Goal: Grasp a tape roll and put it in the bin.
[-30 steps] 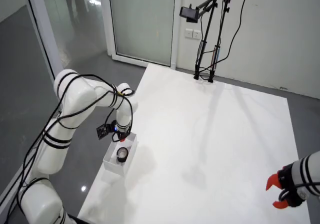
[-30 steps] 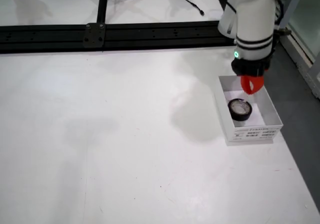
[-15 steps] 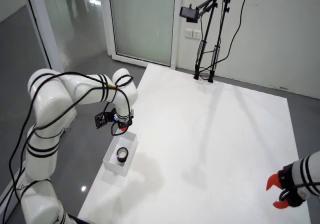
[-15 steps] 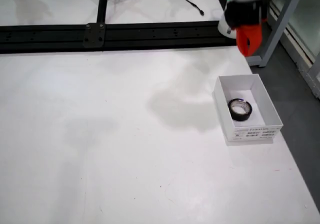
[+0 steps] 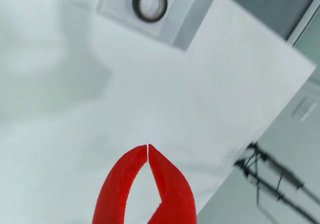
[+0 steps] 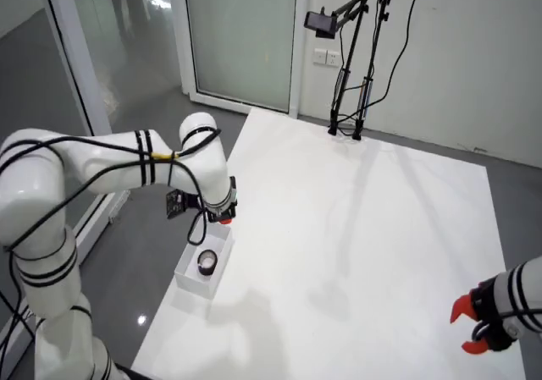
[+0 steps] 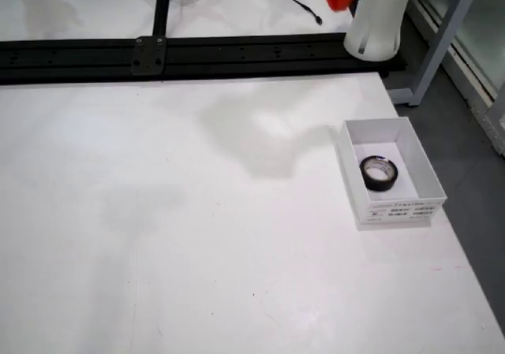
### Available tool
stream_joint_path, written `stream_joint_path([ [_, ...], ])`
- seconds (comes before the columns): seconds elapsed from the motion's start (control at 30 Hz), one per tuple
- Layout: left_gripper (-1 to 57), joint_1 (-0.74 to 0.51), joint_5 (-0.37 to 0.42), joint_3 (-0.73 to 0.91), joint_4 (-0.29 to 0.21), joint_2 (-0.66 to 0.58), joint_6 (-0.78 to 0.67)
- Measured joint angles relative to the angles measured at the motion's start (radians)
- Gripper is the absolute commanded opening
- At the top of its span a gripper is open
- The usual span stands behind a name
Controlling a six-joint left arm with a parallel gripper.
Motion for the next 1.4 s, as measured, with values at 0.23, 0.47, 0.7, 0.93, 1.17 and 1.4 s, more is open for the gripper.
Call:
stream_joint_path([
  [0.23, -0.6, -0.136, 0.014, -0.001, -0.032, -0.053, 0.0],
  [0.47, -0.6, -0.257, 0.022, -0.001, -0.088, -0.084, 0.001],
  [0.7, -0.6, -0.36, 0.027, -0.001, -0.152, -0.114, 0.001],
  [0.93, -0.6, -0.441, 0.031, -0.001, -0.207, -0.151, 0.002],
  [1.17, -0.6, -0.5, 0.033, -0.001, -0.251, -0.18, 0.002],
  [1.4, -0.6, -0.541, 0.034, -0.001, -0.278, -0.198, 0.002],
])
